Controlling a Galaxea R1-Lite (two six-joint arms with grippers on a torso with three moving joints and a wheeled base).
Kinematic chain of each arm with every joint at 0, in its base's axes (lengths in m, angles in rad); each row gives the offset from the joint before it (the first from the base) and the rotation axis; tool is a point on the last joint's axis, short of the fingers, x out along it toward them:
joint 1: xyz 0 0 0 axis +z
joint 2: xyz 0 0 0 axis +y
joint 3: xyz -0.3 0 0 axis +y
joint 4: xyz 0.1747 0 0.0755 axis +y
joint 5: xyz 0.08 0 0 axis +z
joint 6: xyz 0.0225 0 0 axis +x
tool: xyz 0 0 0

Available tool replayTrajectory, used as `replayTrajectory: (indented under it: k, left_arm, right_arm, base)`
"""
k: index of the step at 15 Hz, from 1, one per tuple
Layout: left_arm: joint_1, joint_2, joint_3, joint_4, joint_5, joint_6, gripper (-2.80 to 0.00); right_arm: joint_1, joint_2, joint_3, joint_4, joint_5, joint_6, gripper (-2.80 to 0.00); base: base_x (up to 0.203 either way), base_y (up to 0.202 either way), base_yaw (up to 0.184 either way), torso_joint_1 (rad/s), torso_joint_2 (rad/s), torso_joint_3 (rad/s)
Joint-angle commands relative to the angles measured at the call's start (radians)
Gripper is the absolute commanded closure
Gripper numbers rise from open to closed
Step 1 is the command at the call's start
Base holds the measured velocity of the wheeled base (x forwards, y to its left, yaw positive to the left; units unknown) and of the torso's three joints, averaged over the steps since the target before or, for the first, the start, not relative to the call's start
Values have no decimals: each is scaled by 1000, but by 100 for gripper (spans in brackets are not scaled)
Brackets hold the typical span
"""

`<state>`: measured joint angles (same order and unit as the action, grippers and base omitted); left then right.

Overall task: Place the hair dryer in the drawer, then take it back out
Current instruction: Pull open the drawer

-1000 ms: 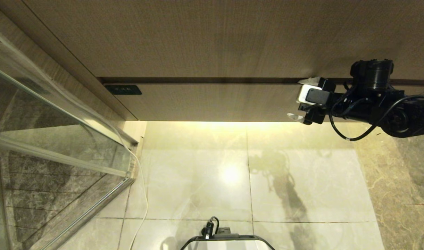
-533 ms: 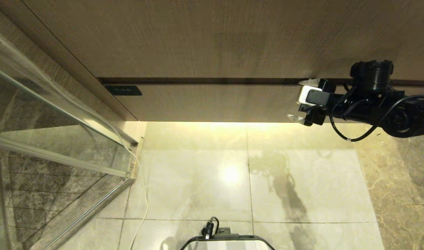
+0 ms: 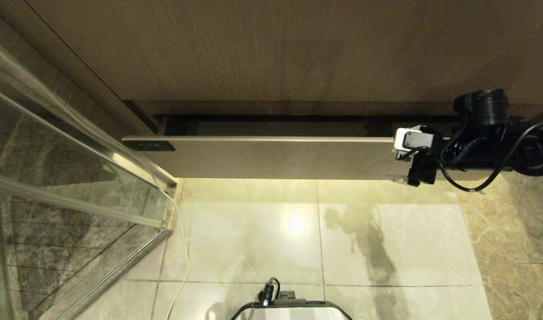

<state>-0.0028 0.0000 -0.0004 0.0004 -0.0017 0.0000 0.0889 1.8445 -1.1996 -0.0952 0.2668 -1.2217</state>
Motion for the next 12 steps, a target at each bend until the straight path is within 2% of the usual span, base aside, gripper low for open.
replayTrajectory:
  k: [1, 5, 10, 12]
  left_arm:
    - [0, 0, 0, 0, 0, 0, 0]
    - [0, 0, 2, 0, 0, 0, 0]
    - [0, 0, 1, 0, 0, 0, 0]
    - [0, 0, 0, 0, 0, 0, 0]
  right_arm:
    - [-4, -34, 25, -23, 3, -7, -280]
    - [-27, -139, 113, 90, 4, 8, -280]
    - [-98, -350, 202, 214, 15, 14, -280]
    - [-151, -472, 259, 258, 37, 14, -280]
  base:
    - [0, 0, 0, 0, 0, 0]
    - [0, 0, 0, 0, 0, 0]
    - [0, 0, 0, 0, 0, 0]
    - [0, 0, 0, 0, 0, 0]
